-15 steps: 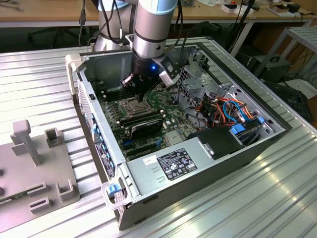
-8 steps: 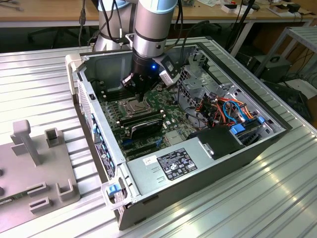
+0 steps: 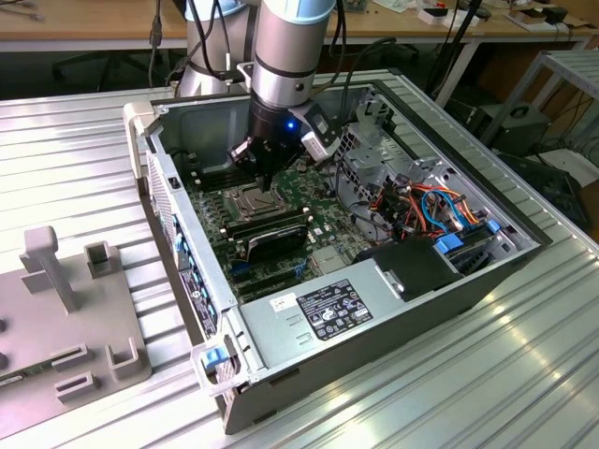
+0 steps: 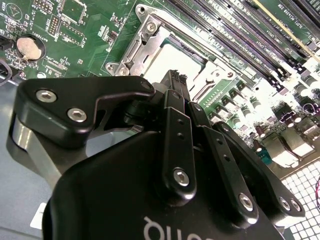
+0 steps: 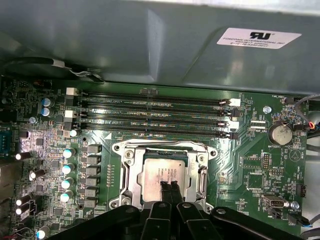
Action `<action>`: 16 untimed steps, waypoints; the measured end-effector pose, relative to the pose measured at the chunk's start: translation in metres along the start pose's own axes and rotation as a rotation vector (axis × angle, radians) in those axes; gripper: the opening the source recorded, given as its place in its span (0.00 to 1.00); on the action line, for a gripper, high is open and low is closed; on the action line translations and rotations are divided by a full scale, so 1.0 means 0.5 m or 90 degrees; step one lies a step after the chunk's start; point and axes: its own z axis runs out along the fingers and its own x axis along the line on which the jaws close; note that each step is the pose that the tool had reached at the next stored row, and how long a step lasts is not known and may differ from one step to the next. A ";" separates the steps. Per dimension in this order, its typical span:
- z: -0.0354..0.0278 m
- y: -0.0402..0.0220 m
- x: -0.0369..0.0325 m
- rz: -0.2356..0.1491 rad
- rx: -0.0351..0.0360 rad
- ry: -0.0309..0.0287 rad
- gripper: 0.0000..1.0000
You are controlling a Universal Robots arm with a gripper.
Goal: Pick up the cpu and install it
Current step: 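Install the second cpu locking lever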
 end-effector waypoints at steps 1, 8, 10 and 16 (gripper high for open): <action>0.000 0.000 0.000 0.000 0.0000 0.0000 0.11; -0.008 0.000 0.000 0.000 0.0000 0.0000 0.11; -0.010 0.000 0.000 0.000 0.0000 0.0000 0.11; -0.019 0.000 0.000 0.000 0.0001 0.0000 0.11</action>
